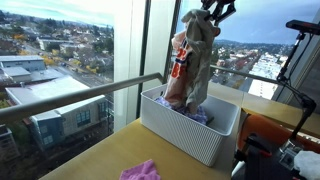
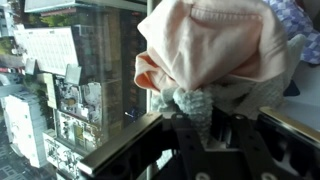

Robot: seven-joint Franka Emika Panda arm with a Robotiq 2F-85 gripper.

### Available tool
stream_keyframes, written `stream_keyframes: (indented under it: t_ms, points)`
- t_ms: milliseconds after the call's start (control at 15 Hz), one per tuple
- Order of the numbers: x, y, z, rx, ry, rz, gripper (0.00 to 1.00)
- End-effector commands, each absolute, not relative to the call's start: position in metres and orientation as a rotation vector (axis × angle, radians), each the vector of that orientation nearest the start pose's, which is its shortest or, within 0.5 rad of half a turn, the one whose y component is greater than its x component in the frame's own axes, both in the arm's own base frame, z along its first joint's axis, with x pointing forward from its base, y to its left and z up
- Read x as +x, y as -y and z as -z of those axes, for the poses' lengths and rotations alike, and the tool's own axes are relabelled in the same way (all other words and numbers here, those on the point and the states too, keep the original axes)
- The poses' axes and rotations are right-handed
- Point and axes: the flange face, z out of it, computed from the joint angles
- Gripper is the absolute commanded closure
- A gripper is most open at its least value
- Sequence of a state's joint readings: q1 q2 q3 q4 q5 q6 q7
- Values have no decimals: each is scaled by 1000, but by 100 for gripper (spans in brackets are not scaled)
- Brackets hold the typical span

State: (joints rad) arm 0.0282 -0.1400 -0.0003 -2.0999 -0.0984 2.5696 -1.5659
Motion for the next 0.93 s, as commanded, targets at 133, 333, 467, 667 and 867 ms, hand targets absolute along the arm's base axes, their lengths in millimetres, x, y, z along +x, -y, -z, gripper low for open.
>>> stream_keyframes:
  t_ms: [133,333,467,667,867]
  points:
    - [549,6,-432,1896,-1966,-427,95]
    - [551,9,-377,1952,-2007,-373,95]
    - [553,6,-350,1976,-2031,-338,56]
    - [558,3,-340,1979,-2049,-316,42]
    - [560,-6,-366,1944,-2037,-348,21]
